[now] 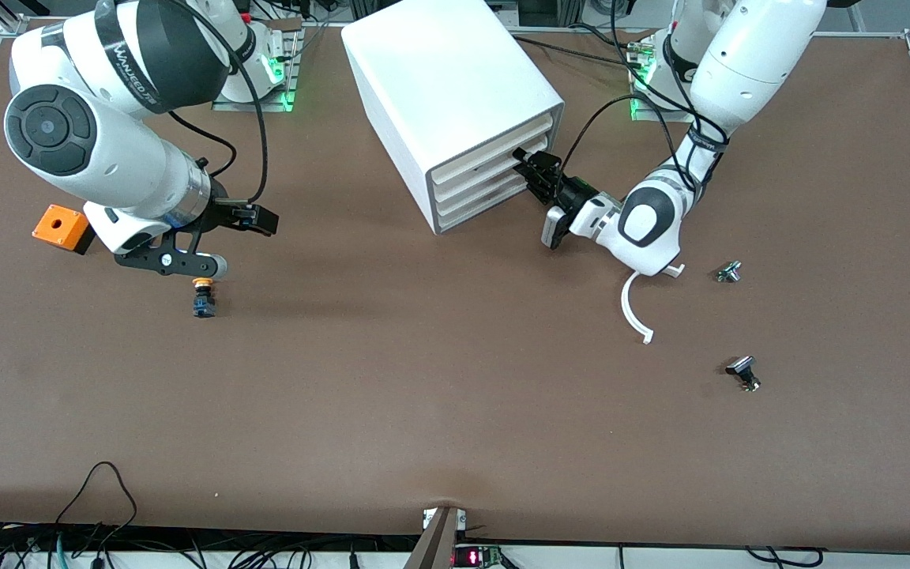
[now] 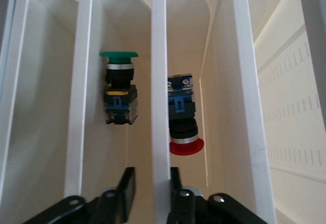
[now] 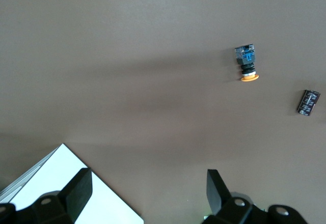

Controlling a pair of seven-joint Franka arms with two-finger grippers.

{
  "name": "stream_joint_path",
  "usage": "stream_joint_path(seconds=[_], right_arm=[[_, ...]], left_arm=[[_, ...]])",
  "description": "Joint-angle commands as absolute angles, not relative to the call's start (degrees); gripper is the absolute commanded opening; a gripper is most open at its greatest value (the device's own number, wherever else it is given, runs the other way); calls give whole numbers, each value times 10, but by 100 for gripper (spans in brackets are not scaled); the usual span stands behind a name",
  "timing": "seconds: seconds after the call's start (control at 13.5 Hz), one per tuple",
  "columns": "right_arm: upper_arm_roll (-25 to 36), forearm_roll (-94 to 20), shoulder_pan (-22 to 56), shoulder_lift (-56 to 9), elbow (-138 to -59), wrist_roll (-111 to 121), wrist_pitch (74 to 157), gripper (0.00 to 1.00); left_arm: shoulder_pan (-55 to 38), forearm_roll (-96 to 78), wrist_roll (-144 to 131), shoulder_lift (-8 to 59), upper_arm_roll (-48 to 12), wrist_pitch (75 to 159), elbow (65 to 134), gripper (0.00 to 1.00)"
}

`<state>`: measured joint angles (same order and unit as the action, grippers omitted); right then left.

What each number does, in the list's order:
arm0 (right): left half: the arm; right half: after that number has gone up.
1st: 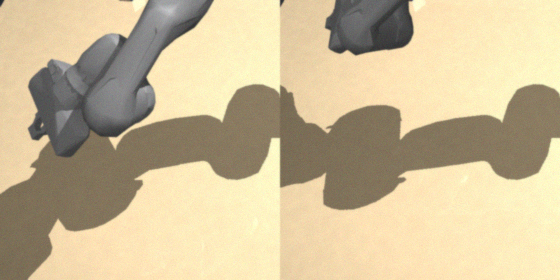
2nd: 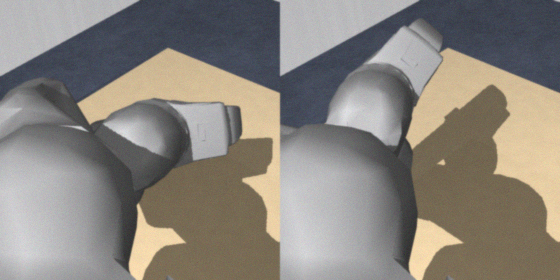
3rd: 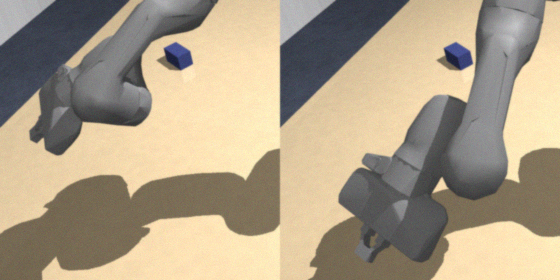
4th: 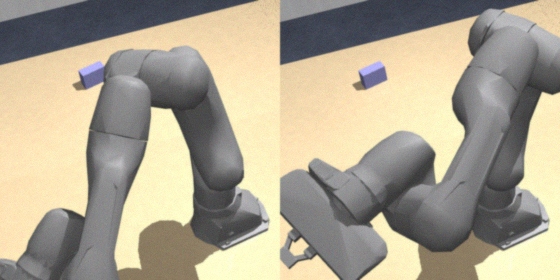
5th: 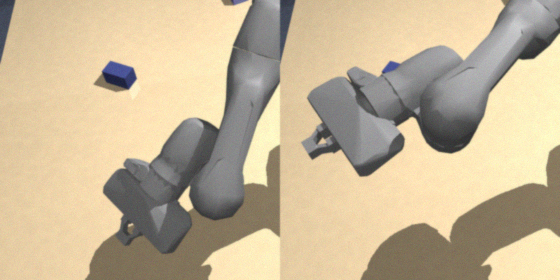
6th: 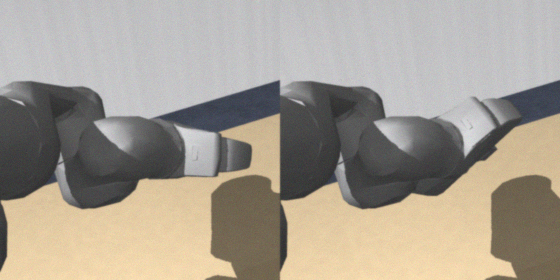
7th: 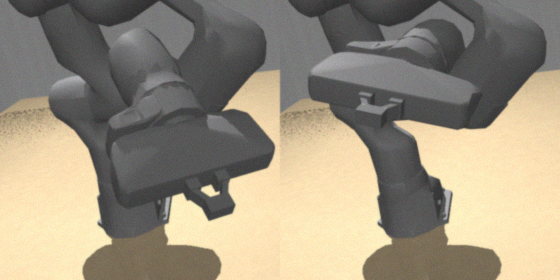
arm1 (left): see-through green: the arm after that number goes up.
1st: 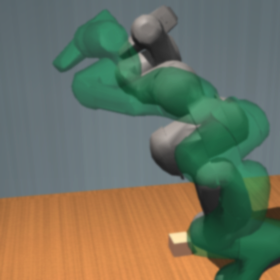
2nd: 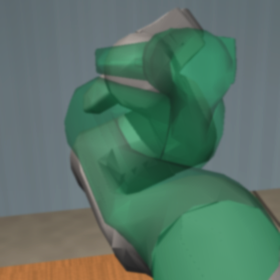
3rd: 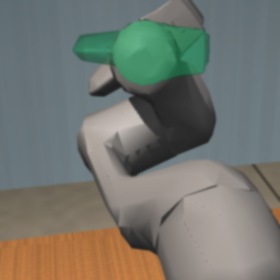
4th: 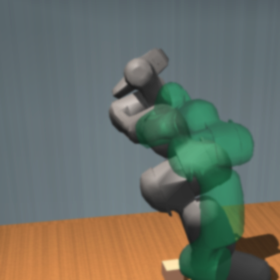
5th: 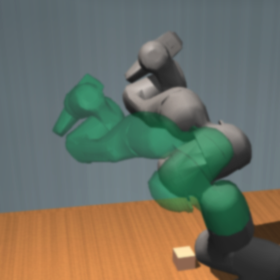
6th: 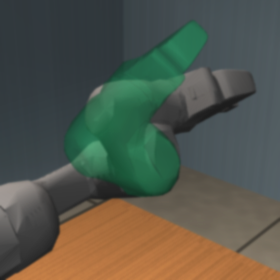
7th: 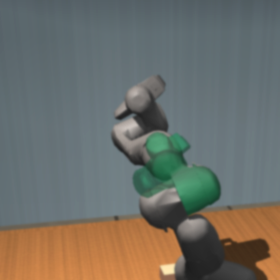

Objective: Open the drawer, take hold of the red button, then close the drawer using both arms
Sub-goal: 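Pull the drawer open with the left gripper while the right gripper approaches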

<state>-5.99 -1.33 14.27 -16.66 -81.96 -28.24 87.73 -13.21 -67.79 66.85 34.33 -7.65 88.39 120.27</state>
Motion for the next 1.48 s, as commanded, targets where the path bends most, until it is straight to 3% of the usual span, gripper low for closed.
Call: stream_joint_path(seconds=[0.0,0.37,0.74,1.11,1.41], right_arm=[[-57,-19,142,-161,-817,-290,874,99],[-59,-20,144,-161,-817,-291,879,99],[-62,-21,173,-184,-815,-369,933,99],[-62,-21,230,-265,-739,-477,1003,99],[-62,-18,286,-335,-665,-559,1062,99]], left_arm=[[-141,-694,685,332,-75,899,1216,0],[-135,-693,671,332,-72,899,1201,0],[-109,-642,600,342,-59,897,1127,0],[-46,-571,580,395,-57,894,1021,0],[-42,-565,579,413,-44,896,981,0]])
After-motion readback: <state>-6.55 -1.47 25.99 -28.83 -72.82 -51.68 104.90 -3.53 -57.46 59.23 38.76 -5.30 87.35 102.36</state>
